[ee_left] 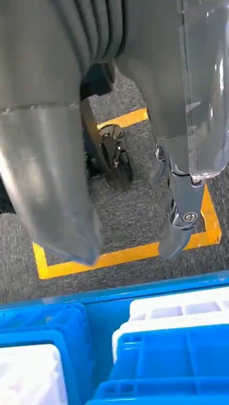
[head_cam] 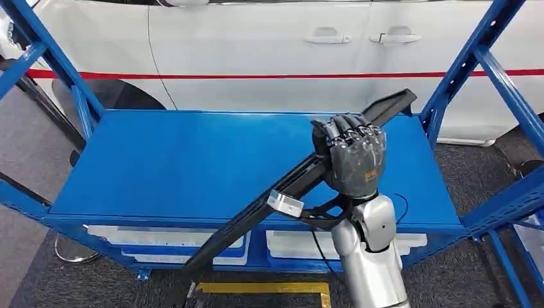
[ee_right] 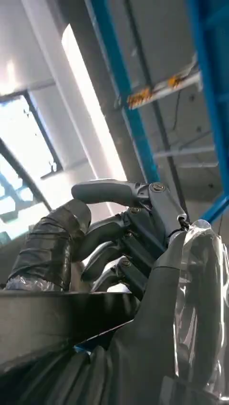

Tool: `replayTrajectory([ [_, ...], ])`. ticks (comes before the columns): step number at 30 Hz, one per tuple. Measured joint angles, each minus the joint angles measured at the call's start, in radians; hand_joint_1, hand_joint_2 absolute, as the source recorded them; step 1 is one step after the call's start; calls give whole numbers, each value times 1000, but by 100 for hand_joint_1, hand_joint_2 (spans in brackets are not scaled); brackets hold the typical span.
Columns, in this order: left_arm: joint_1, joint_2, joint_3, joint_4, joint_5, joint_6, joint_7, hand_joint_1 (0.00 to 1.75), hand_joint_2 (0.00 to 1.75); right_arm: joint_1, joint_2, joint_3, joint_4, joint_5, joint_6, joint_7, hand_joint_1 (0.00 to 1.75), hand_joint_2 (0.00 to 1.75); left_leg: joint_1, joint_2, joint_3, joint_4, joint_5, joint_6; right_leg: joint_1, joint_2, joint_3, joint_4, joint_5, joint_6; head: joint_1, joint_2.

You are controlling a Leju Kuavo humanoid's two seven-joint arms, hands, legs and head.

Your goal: Take the parts from the cabinet and place them on the table.

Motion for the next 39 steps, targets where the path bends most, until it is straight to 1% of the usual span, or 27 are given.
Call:
replayTrajectory([
  [1, 1, 0, 1, 0, 5, -5, -2, 0, 175, -8, -8, 22, 0, -10, 0, 14, 175, 175, -1, 0, -1, 1, 0, 1, -2, 0, -36, 77, -40, 3, 0, 0],
  [2, 3, 0, 3, 0, 10, -9, -6, 0, 175, -12, -20, 42, 1, -21, 0, 24, 175, 175, -1, -1, -1, 1, -1, 2, -2, 0, -73, 155, -72, 6, 0, 0],
  [3, 6, 0, 5, 0, 11, -13, -8, 0, 175, -15, -29, 56, 2, -30, 0, 28, 175, 175, -2, -1, -2, 2, -1, 2, -2, -1, -96, 201, -83, 8, 0, 0],
  [4, 10, 0, 8, 0, 18, -18, -11, 0, 175, -21, -38, 74, 5, -45, 0, 35, 175, 175, -1, -2, -1, 3, -2, 2, -3, -1, -104, 211, -69, 9, 0, 0],
  [5, 12, 0, 10, 0, 24, -26, -15, 0, 175, -28, -47, 97, 10, -61, 0, 41, 175, 175, -1, -3, -1, 5, -4, 0, -3, -2, -89, 175, -41, 9, 0, 0],
  [7, 11, -3, 13, 0, 25, -31, -16, 0, 175, -45, -54, 136, 13, -79, 0, 50, 175, 175, -1, -3, 0, 14, -10, -7, -3, -2, -15, 22, 45, 6, 0, 0],
  [8, 9, -3, 13, 0, 18, -28, -14, 0, 175, -58, -58, 159, 15, -88, 0, 56, 175, 175, -1, -3, -2, 23, -17, -11, -3, -3, 22, -61, 70, 2, 0, 0],
  [9, 7, -3, 13, 0, 13, -23, -8, 0, 175, -68, -61, 180, 19, -92, 0, 60, 175, 175, -8, -3, -11, 33, -22, -17, 0, -2, 27, -69, 56, -5, 0, 0],
  [12, 6, -3, 13, 0, 1, -10, 1, 0, 175, -69, -65, 216, 24, -99, 0, 64, 175, 175, -7, -3, -12, 32, -23, -28, 5, -1, 22, -69, 58, -21, 0, 0],
  [13, 6, -2, 13, 0, 7, -9, 4, 0, 175, -70, -65, 225, 24, -99, 0, 64, 175, 175, -7, -3, -12, 35, -27, -33, -1, -2, 24, -75, 62, -28, 0, 0],
  [15, 8, -2, 14, 0, 15, -4, 15, 0, 175, -69, -65, 253, 25, -99, 0, 64, 175, 175, -2, -3, -40, 101, -75, -49, -3, -3, 27, -78, 62, -37, -2, 0],
  [17, 12, -2, 14, 0, 17, 1, 23, 0, 175, -65, -65, 280, 29, -100, 0, 64, 175, 175, 4, -3, -110, 252, -148, -57, -2, -3, 26, -78, 60, -41, -2, 0],
  [18, 16, -2, 14, 0, 18, 6, 24, 0, 175, -58, -65, 287, 30, -103, 0, 63, 175, 175, 5, -3, -142, 316, -169, -60, -2, -3, 26, -78, 60, -42, -1, 0],
  [19, 19, -2, 14, 0, 19, 10, 28, 0, 175, -51, -65, 296, 30, -110, 0, 59, 175, 175, 6, -3, -156, 341, -168, -61, -2, -3, 27, -78, 59, -42, -2, 0],
  [20, 23, -2, 14, 0, 20, 16, 31, 0, 175, -42, -65, 302, 30, -119, 0, 51, 175, 175, 8, -3, -149, 323, -145, -60, -2, -3, 28, -77, 59, -41, -2, 0],
  [22, 27, -2, 15, 0, 21, 31, 44, 0, 175, -30, -64, 313, 27, -133, 0, 33, 175, 175, 8, -3, -89, 193, -70, -55, -2, -1, 31, -77, 57, -40, -2, 0],
  [23, 28, -2, 15, 0, 22, 37, 51, 0, 175, -22, -61, 320, 23, -142, 0, 23, 175, 175, 8, -3, -34, 84, -19, -48, -2, 0, 35, -77, 55, -37, -2, 0],
  [24, 29, -2, 16, 0, 22, 41, 61, 0, 175, -15, -59, 324, 18, -148, 0, 12, 175, 175, 4, -4, -12, 38, -26, -43, 1, 0, 36, -78, 54, -33, -1, 0],
  [28, 41, -3, 19, 1, 20, 45, 131, 0, 175, 24, -49, 339, 4, -178, 0, -28, 175, 175, -4, -8, -10, 27, -21, -28, 0, -1, 40, -86, 59, -10, -1, 0],
  [29, 44, -5, 19, 2, 20, 45, 143, 0, 175, 26, -45, 342, 2, -187, 0, -31, 175, 175, 10, -5, -3, 12, -8, -16, 2, -2, 37, -79, 51, -3, -1, 0],
  [31, 43, -8, 20, 2, 20, 41, 155, 0, 175, 27, -45, 350, -1, -204, 0, -26, 175, 175, 6, -3, -5, 9, -3, -7, 1, -2, 4, 4, -15, -1, -1, 0],
  [33, 44, -9, 23, 2, 20, 38, 163, 0, 175, 35, -46, 359, 1, -229, 0, -17, 175, 175, 3, -2, -8, 11, -1, -4, 1, -2, -61, 157, -92, 1, -1, 0],
  [34, 44, -9, 24, 3, 20, 38, 167, 0, 175, 38, -47, 363, 3, -243, 0, -13, 175, 175, 2, -2, -11, 13, 0, -4, 1, -2, -81, 204, -106, 2, -1, 0],
  [35, 44, -9, 24, 3, 21, 38, 169, 0, 175, 40, -48, 367, 6, -258, 0, -9, 175, 175, 2, -2, -15, 17, 0, -4, 0, -2, -78, 204, -94, 2, -1, 0],
  [36, 43, -9, 24, 3, 22, 38, 171, 0, 175, 41, -49, 371, 9, -270, 0, -3, 175, 175, 2, -3, -18, 22, 0, -4, 0, -2, -55, 163, -64, 1, -1, 0],
  [38, 39, -9, 27, 3, 23, 35, 172, 0, 175, 40, -53, 388, 14, -281, 0, 9, 175, 175, 2, -5, -23, 32, -1, -6, 0, -2, 42, -8, 17, -6, -1, 0],
  [39, 37, -9, 28, 3, 24, 34, 172, 0, 175, 40, -54, 394, 16, -281, 0, 13, 175, 175, 1, -5, -28, 37, -2, -8, 1, -2, 69, -69, 15, -12, -1, 0],
])
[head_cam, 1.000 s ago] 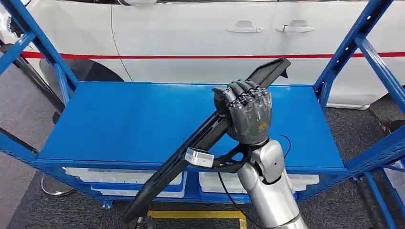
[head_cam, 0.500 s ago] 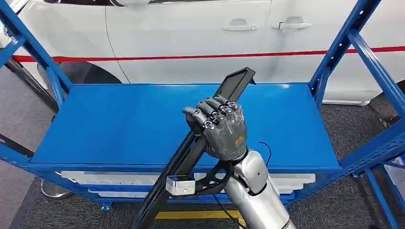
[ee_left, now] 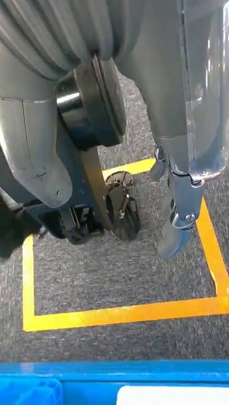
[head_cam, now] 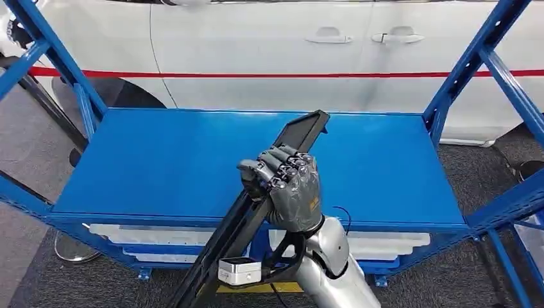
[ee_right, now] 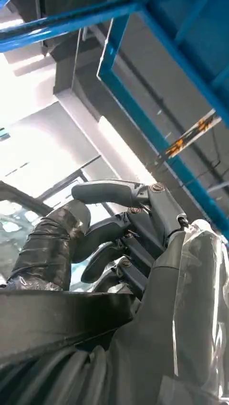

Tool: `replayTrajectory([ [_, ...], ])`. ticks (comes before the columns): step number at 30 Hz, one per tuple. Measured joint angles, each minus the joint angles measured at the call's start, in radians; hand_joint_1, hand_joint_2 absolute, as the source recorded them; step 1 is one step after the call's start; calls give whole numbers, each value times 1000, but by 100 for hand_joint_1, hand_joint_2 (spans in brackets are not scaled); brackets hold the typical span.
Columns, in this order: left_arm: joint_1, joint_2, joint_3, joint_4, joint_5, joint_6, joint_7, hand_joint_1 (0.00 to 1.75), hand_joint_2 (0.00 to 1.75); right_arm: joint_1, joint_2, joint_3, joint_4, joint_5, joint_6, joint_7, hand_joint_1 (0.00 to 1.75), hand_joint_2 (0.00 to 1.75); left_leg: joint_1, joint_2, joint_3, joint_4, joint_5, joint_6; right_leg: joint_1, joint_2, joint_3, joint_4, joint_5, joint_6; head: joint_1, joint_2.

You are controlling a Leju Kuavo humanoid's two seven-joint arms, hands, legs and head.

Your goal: Take the parts from the cabinet and place them on the table.

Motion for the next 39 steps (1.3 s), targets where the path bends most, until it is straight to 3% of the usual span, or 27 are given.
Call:
replayTrajectory([
  [1, -2, 0, 2, 0, 2, -3, 0, 0, 175, 1, 0, 7, 2, 0, 0, 2, 175, 175, -8, -1, -6, 8, 0, -7, 5, 0, -3, -3, 12, 0, -1, 0],
  [3, -3, 0, 3, 0, 3, -6, 0, 0, 175, 2, -1, 19, 6, 1, 0, 4, 175, 175, -6, 0, -9, 4, 8, -19, 6, 2, -9, 1, 17, -6, 0, 0],
  [5, -3, 1, 5, 0, 3, -7, 0, 0, 175, 2, -1, 26, 9, 2, 0, 6, 175, 175, -4, -1, -14, 5, 10, -31, 1, 0, -12, -10, 33, -20, 0, 0],
  [7, -3, 1, 9, 0, 3, -8, 0, 0, 175, 1, -1, 35, 12, 4, 0, 6, 175, 175, 1, -1, -36, 63, -63, -45, -3, -5, -27, -14, 49, -33, -1, 0],
  [9, -3, 1, 12, 0, 6, -8, 0, 0, 175, 1, -1, 47, 18, 7, 0, 6, 175, 175, 7, -1, -86, 209, -157, -56, -3, -6, -50, -13, 65, -34, 0, 0],
  [10, -2, 1, 13, 0, 7, -8, 0, 0, 175, 1, -2, 60, 26, 18, 0, 15, 175, 175, 8, -1, -102, 272, -188, -59, -2, -7, -64, -12, 74, -33, -1, 0],
  [11, -1, 1, 14, 0, 11, -8, 0, 0, 175, 0, -6, 79, 38, 30, 0, 26, 175, 175, 9, -1, -92, 286, -192, -61, -2, -7, -76, -12, 83, -33, -1, 0],
  [13, -2, 1, 16, 0, 16, -11, 0, 0, 175, 0, -13, 107, 52, 40, 0, 34, 175, 175, 9, -1, -18, 196, -155, -58, -2, -6, -95, -11, 100, -29, -1, 0],
  [14, -4, 1, 17, 0, 16, -13, 0, 0, 175, 0, -14, 118, 57, 46, 0, 34, 175, 175, 9, -1, 57, 86, -121, -53, -2, -6, -107, -10, 110, -25, -1, 0],
  [15, -8, 0, 17, 0, 16, -14, 0, 0, 175, -1, -14, 122, 58, 50, 0, 38, 175, 175, 8, -1, 123, -11, -109, -47, -2, -6, -114, -9, 120, -21, -1, 0],
  [16, -12, 0, 17, 0, 16, -15, 0, 0, 175, -1, -14, 124, 58, 56, 0, 41, 175, 175, 1, -2, 119, -20, -120, -39, 1, -8, -113, -15, 130, -13, 0, 0],
  [20, -14, -5, 18, 0, 13, -20, 4, 0, 175, -4, -17, 115, 67, 155, 0, 83, 175, 175, -8, -3, 100, -31, -71, -9, -2, -9, -111, -37, 169, 17, 0, 0],
  [21, -16, -10, 18, 2, 12, -21, 5, 0, 175, -4, -17, 104, 68, 189, 0, 94, 175, 175, 2, 9, 91, -39, -48, 0, -6, -3, -121, -26, 150, 20, 0, 0],
  [22, -22, -12, 18, 2, 8, -24, 7, 0, 175, -7, -17, 91, 70, 218, 0, 110, 175, 175, 1, 6, 78, -43, -34, 11, -2, -2, -138, 13, 83, 20, 2, 0],
  [24, -30, -16, 18, 2, -1, -30, 11, 0, 175, -18, -19, 65, 76, 247, 0, 135, 175, 175, -2, 7, 46, -42, -7, 16, -4, -1, -172, 150, -44, 23, 2, 0],
  [25, -31, -17, 18, 2, -5, -32, 13, 0, 175, -26, -21, 55, 81, 257, 0, 148, 175, 175, -4, 8, 28, -41, 5, 16, -4, -1, -182, 217, -78, 26, 2, 0],
  [26, -32, -19, 18, 2, -6, -36, 15, 0, 175, -34, -24, 46, 86, 265, 0, 159, 175, 175, -5, 10, 9, -39, 18, 15, -4, -1, -183, 266, -80, 27, 2, 0],
  [27, -34, -19, 18, 2, -8, -39, 18, 0, 175, -43, -26, 40, 91, 268, 0, 169, 175, 175, -6, 11, -10, -36, 30, 14, -4, -1, -165, 274, -56, 27, 2, 0],
  [29, -41, -22, 15, 2, -16, -47, 21, 0, 175, -58, -29, 24, 101, 270, 0, 181, 175, 175, -8, 12, -45, -29, 52, 10, -3, -1, -69, 180, 5, 20, 1, 0],
  [30, -45, -23, 14, 2, -18, -48, 21, 0, 175, -65, -29, 18, 104, 270, 0, 183, 175, 175, -9, 11, -56, -24, 61, 8, -2, -1, -1, 97, 9, 13, 2, 0],
  [31, -47, -27, 13, 2, -19, -50, 24, 0, 175, -74, -28, 11, 105, 270, 0, 186, 175, 175, -11, 10, -65, -17, 68, 3, 3, -1, 68, 7, -33, 5, 1, 0],
  [32, -51, -28, 11, 2, -26, -53, 27, 0, 175, -82, -27, 3, 105, 275, -1, 186, 175, 175, -11, 11, -71, -15, 77, -2, 8, -1, 86, -34, -43, 3, -1, 0],
  [35, -56, -34, 7, 2, -37, -61, 39, 0, 175, -105, -27, -51, 112, 285, 0, 188, 175, 175, -8, 10, -73, -29, 109, -20, 14, -2, 68, -37, -18, -12, 2, 0],
  [36, -56, -33, 6, 2, -39, -61, 41, 0, 175, -113, -27, -70, 116, 285, 0, 188, 175, 175, -5, 6, -80, -24, 105, -25, 0, -10, 60, -48, 0, -21, 2, 0],
  [37, -56, -34, 4, 2, -39, -61, 42, 0, 175, -122, -25, -86, 119, 285, 0, 187, 175, 175, -6, 2, -94, -2, 60, -30, 0, -10, 48, -49, 13, -30, 2, 0],
  [38, -55, -34, 2, 2, -40, -61, 44, 0, 175, -130, -22, -101, 121, 286, 0, 187, 175, 175, -2, 2, -112, 60, -12, -36, 0, -10, 30, -49, 28, -36, -2, 0],
  [39, -56, -34, 0, 2, -41, -61, 44, 0, 175, -134, -21, -108, 122, 286, 0, 187, 175, 175, 2, 2, -127, 129, -72, -42, 0, -10, 14, -49, 41, -34, -1, 0],
])
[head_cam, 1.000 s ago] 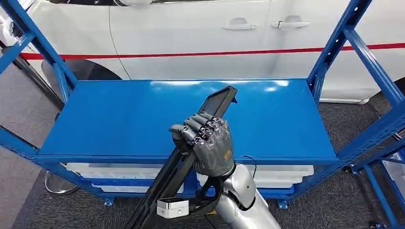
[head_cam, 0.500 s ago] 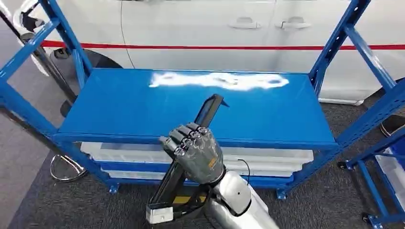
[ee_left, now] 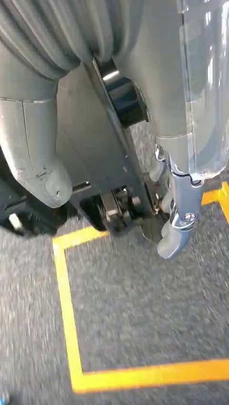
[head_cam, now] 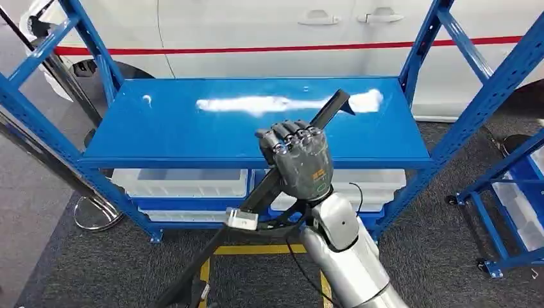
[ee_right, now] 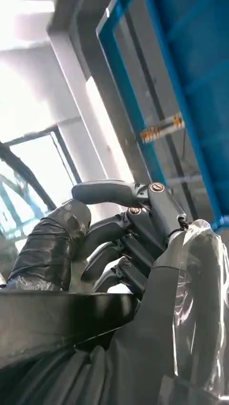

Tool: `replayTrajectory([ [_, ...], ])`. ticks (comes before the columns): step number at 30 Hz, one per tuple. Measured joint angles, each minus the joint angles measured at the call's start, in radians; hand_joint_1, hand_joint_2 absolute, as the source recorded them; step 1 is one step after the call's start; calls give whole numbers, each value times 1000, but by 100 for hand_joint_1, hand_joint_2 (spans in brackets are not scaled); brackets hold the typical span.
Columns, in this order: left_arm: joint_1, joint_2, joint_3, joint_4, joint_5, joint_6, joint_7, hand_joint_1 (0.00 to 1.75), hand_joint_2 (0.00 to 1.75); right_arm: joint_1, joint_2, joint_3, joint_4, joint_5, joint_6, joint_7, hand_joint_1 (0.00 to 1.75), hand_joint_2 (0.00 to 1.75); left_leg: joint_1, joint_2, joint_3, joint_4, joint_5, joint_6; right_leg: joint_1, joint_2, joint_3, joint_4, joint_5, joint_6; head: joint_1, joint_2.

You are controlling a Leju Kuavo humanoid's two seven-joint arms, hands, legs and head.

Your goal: Take the parts from the cabinet and place them on the table.

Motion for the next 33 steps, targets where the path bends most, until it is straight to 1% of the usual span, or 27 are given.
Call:
replayTrajectory([
  [1, -1, 0, 0, 0, 0, 0, 0, 0, 175, -1, 0, -6, 2, -1, 0, 0, 175, 175, 3, 0, -12, 71, -46, -5, 0, 0, -16, 1, 12, 0, 0, 0],
  [2, -2, 0, -1, 0, 0, 0, 0, 0, 175, -2, 0, -13, 6, -4, 0, -2, 175, 175, 6, 0, -16, 137, -66, -11, 0, -2, -34, 2, 26, 2, 0, 0],
  [3, -2, 0, -1, 0, 3, 2, -1, 0, 175, -3, 2, -20, 9, -5, 0, -7, 175, 175, 8, 1, -6, 160, -51, -14, -1, -2, -50, 3, 37, 4, 0, 0],
  [4, -2, 1, 0, 0, 9, 5, -5, 0, 175, -5, 3, -26, 14, -5, 0, -11, 175, 175, 10, 1, 22, 144, -17, -17, -2, -3, -68, 6, 49, 7, 0, 0],
  [6, -3, 4, 0, 0, 18, 8, -11, 0, 175, -15, 5, -32, 20, -6, 0, -15, 175, 175, 13, 1, 115, 32, 39, -17, -4, -4, -95, 12, 67, 13, 0, 0],
  [7, -7, 7, 0, 0, 26, 11, -16, 0, 175, -22, 9, -36, 23, -9, 0, -23, 175, 175, 14, 0, 186, -65, 38, -15, -5, -3, -105, 14, 78, 18, -1, 0],
  [8, -11, 8, 0, 0, 27, 12, -18, 0, 175, -27, 18, -41, 23, -10, 0, -26, 175, 175, 11, -2, 238, -154, -10, -12, -2, -3, -113, 10, 88, 26, -1, 0],
  [9, -14, 10, 1, 0, 27, 12, -21, 0, 175, -32, 23, -42, 23, -12, 0, -30, 175, 175, 3, -5, 248, -181, -9, -4, -3, -3, -114, 7, 98, 31, 0, 0],
  [10, -14, 11, 2, 0, 29, 12, -24, 0, 175, -35, 28, -42, 25, -15, 0, -33, 175, 175, 2, -6, 232, -173, 8, 4, -5, -3, -108, -3, 112, 37, 0, 0],
  [12, -16, 15, 3, 0, 35, 13, -25, 0, 175, -40, 35, -43, 30, -14, 0, -35, 175, 175, 0, -6, 229, -175, 15, 14, -6, -2, -110, -16, 133, 50, 0, 0],
  [13, -16, 15, 4, 0, 37, 13, -26, 0, 175, -41, 35, -44, 34, -13, 0, -36, 175, 175, 12, -2, 225, -191, 34, 27, -4, 6, -118, -9, 125, 57, 0, 0],
  [14, -18, 16, 5, 0, 38, 13, -26, 0, 175, -43, 35, -45, 35, -11, 0, -35, 175, 175, 8, 0, 213, -190, 47, 31, -4, 9, -132, 19, 77, 60, 1, 0],
  [16, -18, 16, 6, 0, 40, 14, -31, 0, 175, -48, 36, -44, 42, -2, 0, -31, 175, 175, 2, 0, 188, -185, 64, 46, -3, 10, -174, 163, -45, 59, 1, 0],
  [17, -16, 16, 7, 0, 40, 15, -33, 0, 175, -48, 36, -44, 47, 1, 0, -27, 175, 175, -1, 1, 175, -182, 72, 48, -3, 10, -194, 241, -85, 59, 0, 0],
  [18, -15, 17, 9, 0, 40, 17, -34, 0, 175, -47, 35, -44, 52, 1, 0, -23, 175, 175, -4, 1, 160, -179, 81, 50, -3, 10, -204, 298, -99, 58, 0, 0],
  [19, -14, 18, 10, 0, 40, 18, -35, 0, 175, -48, 35, -44, 57, 1, 0, -21, 175, 175, -7, 1, 144, -177, 90, 50, -3, 10, -191, 308, -87, 55, 0, 0],
  [20, -14, 19, 10, 0, 40, 18, -35, 0, 175, -48, 36, -45, 61, 2, 0, -20, 175, 175, -9, 1, 130, -173, 98, 49, -2, 10, -159, 275, -62, 50, 0, 0],
  [22, -14, 19, 11, 0, 44, 18, -36, 0, 175, -48, 39, -44, 65, 10, 0, -19, 175, 175, -13, -1, 112, -168, 111, 47, 6, 10, -42, 120, -11, 31, 0, 0],
  [23, -14, 19, 11, 0, 44, 18, -37, 0, 175, -50, 43, -44, 67, 18, 0, -19, 175, 175, -13, 0, 105, -167, 115, 45, 12, 10, 10, 40, -28, 14, 0, 0],
  [24, -14, 16, 12, 0, 45, 18, -37, 0, 175, -52, 48, -44, 68, 24, 0, -18, 175, 175, -17, 1, 97, -166, 121, 39, 14, 9, 30, -2, -37, 12, 0, 0],
  [25, -15, 17, 13, 0, 47, 18, -37, 0, 175, -54, 52, -44, 71, 27, 0, -16, 175, 175, -10, 2, 96, -168, 132, 31, 17, 10, 25, 0, -26, 18, 2, 0],
  [27, -15, 15, 15, 0, 51, 15, -37, 0, 175, -60, 55, -44, 80, 39, 0, -15, 175, 175, -7, 2, 96, -174, 145, 21, 22, 10, 23, -5, -15, 13, 1, 0],
  [28, -14, 16, 17, 0, 55, 15, -37, 0, 175, -61, 58, -44, 85, 40, 0, -15, 175, 175, -12, -1, 88, -172, 139, 16, 3, 3, 23, -27, 3, 8, 2, 0],
  [29, -12, 16, 19, 0, 57, 15, -37, 0, 175, -63, 61, -44, 88, 40, 0, -16, 175, 175, -12, -4, 80, -157, 108, 7, 4, 1, 16, -32, 15, 6, 0, 0],
  [30, -11, 16, 19, 0, 57, 15, -37, 0, 175, -66, 67, -44, 92, 40, 0, -16, 175, 175, -8, -3, 65, -103, 49, 2, 4, -1, 5, -31, 24, -2, -2, 0],
  [31, -11, 16, 20, 0, 57, 15, -37, 0, 175, -69, 70, -44, 96, 40, 0, -16, 175, 175, -2, -3, 42, -21, -10, -4, 4, -2, -8, -29, 33, -2, -4, 0],
  [33, -11, 16, 22, 0, 58, 15, -36, 0, 175, -71, 71, -44, 103, 40, 0, -16, 175, 175, 5, -3, 11, 119, -74, -15, 4, -6, -34, -24, 51, 0, -4, 0],
])
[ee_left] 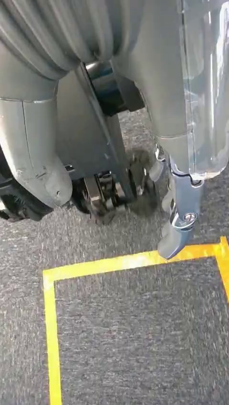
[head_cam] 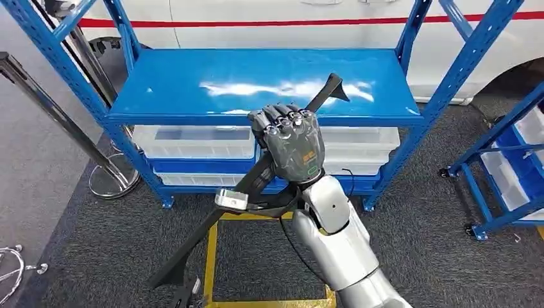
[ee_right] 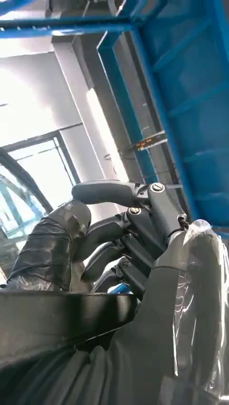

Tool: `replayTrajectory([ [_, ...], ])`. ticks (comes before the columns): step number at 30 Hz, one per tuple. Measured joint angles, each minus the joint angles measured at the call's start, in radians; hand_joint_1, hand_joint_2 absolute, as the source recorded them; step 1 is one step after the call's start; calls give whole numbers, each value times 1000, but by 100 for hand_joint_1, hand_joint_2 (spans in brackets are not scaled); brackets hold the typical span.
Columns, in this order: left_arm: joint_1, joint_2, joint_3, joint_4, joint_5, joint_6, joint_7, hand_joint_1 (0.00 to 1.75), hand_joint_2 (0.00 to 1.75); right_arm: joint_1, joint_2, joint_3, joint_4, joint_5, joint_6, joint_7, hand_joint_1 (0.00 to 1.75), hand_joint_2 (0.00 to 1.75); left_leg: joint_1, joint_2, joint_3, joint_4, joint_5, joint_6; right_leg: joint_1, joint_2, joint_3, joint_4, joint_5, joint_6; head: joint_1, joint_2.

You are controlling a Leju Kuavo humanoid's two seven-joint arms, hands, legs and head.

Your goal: Take the parts from the cabinet and place them on the table.

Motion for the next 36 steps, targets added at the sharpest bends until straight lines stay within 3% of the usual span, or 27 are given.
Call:
replayTrajectory([
  [2, 2, 0, 4, 0, 1, 0, 0, 0, 175, 0, 0, 0, 7, 0, 0, -3, 175, 175, 8, 0, 35, 0, 42, -10, -4, -1, -31, 13, 14, 6, 0, 0],
  [4, 3, 0, 6, 0, 1, 0, 2, 0, 175, -2, 2, 2, 8, 3, 0, -4, 175, 175, 15, 0, 143, -146, 108, -17, -11, -1, -62, 31, 25, 17, 0, 0],
  [6, 2, -2, 7, 0, 2, -2, 2, 0, 175, -5, 8, 5, 8, 12, 0, -4, 175, 175, 8, -4, 228, -288, 60, -17, -7, 2, -84, 47, 37, 30, 0, 0],
  [7, 5, -2, 7, 0, 1, -2, 2, 0, 175, -3, 11, 10, 8, 15, 0, -4, 175, 175, 7, -7, 216, -270, 71, 0, -7, 1, -81, 41, 46, 37, 1, 0],
  [9, 9, -1, 9, 0, 1, -2, 4, 0, 175, -4, 12, 26, 8, 17, 0, -1, 175, 175, 4, -7, 205, -270, 77, 11, -9, 1, -82, 38, 63, 48, 2, 0],
  [10, 12, -1, 9, 0, 1, -2, 4, 0, 175, -1, 11, 31, 8, 17, 0, 0, 175, 175, 5, -5, 197, -278, 91, 24, -6, 4, -85, 33, 74, 58, 2, 0],
  [11, 10, -3, 10, 0, 1, -2, 5, 0, 175, 0, 11, 34, 8, 16, 0, 0, 175, 175, 10, 2, 189, -281, 109, 36, -12, 11, -102, 50, 39, 60, 2, 0],
  [12, 9, -3, 10, 0, 1, -2, 4, 0, 175, 0, 11, 36, 8, 16, 0, 1, 175, 175, 10, 1, 173, -283, 123, 49, -11, 12, -117, 95, -29, 61, 2, 0],
  [14, 11, -3, 10, 0, 1, -2, 5, 0, 175, 1, 11, 40, 8, 15, 0, 2, 175, 175, 4, 2, 140, -282, 147, 53, -10, 13, -149, 243, -151, 64, 2, 0],
  [15, 12, -2, 10, 0, 1, -2, 5, 0, 175, 2, 10, 44, 8, 12, 0, 2, 175, 175, 1, 4, 125, -281, 159, 54, -10, 13, -158, 310, -179, 65, 2, 0],
  [16, 13, -2, 11, 0, 1, -2, 5, 0, 175, 3, 10, 48, 8, 8, 0, 2, 175, 175, -1, 5, 108, -280, 172, 54, -10, 13, -156, 356, -174, 65, 2, 0],
  [17, 12, -2, 12, 0, 1, -2, 5, 0, 175, 7, 9, 52, 7, 4, -1, 0, 175, 175, -2, 5, 91, -279, 184, 53, -9, 14, -135, 358, -141, 62, 2, 0],
  [19, 12, 0, 13, 0, 1, -2, 6, 0, 175, 10, 9, 63, 5, -4, -1, -3, 175, 175, -3, 5, 57, -277, 209, 49, -7, 14, -40, 263, -77, 52, 2, 0],
  [20, 11, 0, 13, 0, 1, -2, 6, 0, 175, 10, 10, 69, 1, -5, -1, -5, 175, 175, -3, 5, 47, -275, 220, 47, -5, 15, 28, 182, -83, 44, 2, 0],
  [21, 12, 0, 13, 0, 1, -2, 7, 0, 175, 10, 11, 77, -7, -8, -1, -6, 175, 175, -8, 4, 39, -273, 229, 41, 2, 15, 106, 85, -123, 36, 2, 0],
  [22, 12, 0, 13, 0, 1, -2, 7, 0, 175, 10, 15, 84, -14, -9, -1, -7, 175, 175, -8, 5, 35, -273, 240, 37, 4, 15, 132, 18, -150, 33, 0, 0],
  [24, 12, 2, 14, 0, 1, -2, 8, 0, 175, 13, 16, 93, -15, -10, -1, -7, 175, 175, -2, 8, 34, -290, 270, 24, 12, 16, 114, 27, -130, 27, 1, 0],
  [25, 14, 2, 15, 0, 1, -2, 8, 0, 175, 18, 16, 96, -15, -10, -1, -7, 175, 175, -8, 4, 32, -297, 283, 15, 8, 14, 106, 20, -115, 16, 2, 0],
  [26, 16, 3, 16, 0, 1, -2, 9, 0, 175, 21, 16, 98, -15, -10, 0, -7, 175, 175, 0, 4, 26, -290, 260, 11, 0, 5, 99, 16, -99, 6, 1, 0],
  [27, 17, 4, 16, 0, 1, -2, 10, 0, 175, 21, 17, 102, -15, -10, 0, -7, 175, 175, 0, 3, 8, -255, 198, 4, 0, 6, 84, 16, -85, -7, 0, 0],
  [29, 20, 7, 16, 0, 1, -2, 10, 0, 175, 23, 18, 106, -15, -10, 0, -7, 175, 175, 3, 3, -30, -105, 66, -6, 1, 5, 51, 17, -59, -13, 1, 0],
  [30, 20, 7, 16, 0, 1, -2, 10, 0, 175, 25, 18, 106, -15, -9, 0, -7, 175, 175, 3, 3, -44, -22, 31, -10, 2, 3, 32, 19, -44, -13, 1, 0],
  [31, 20, 8, 16, 0, 1, -2, 10, 0, 175, 27, 18, 107, -15, -9, 0, -7, 175, 175, 3, 3, -46, 37, 34, -14, 3, 2, 11, 22, -30, -12, 1, 0],
  [32, 20, 8, 16, 0, 1, -2, 10, 0, 175, 30, 18, 108, -15, -9, 0, -7, 175, 175, 4, 3, -32, 56, 67, -16, 3, 1, -9, 25, -17, -11, 1, 0],
  [34, 19, 10, 16, 0, 1, -2, 10, 0, 175, 31, 18, 108, -15, -9, 0, -7, 175, 175, 5, 3, 50, -9, 143, -15, 2, 1, -52, 38, 6, -6, 1, 0],
  [35, 17, 10, 16, 0, 1, -2, 10, 0, 175, 31, 18, 108, -16, -9, 0, -7, 175, 175, 5, 3, 127, -96, 137, -12, 2, 2, -69, 46, 18, -2, 1, 0],
  [36, 13, 11, 16, 0, 1, -2, 10, 0, 175, 31, 21, 109, -20, -9, -1, -6, 175, 175, 3, 2, 208, -191, 88, -5, 4, 2, -79, 51, 25, 2, 0, 0],
])
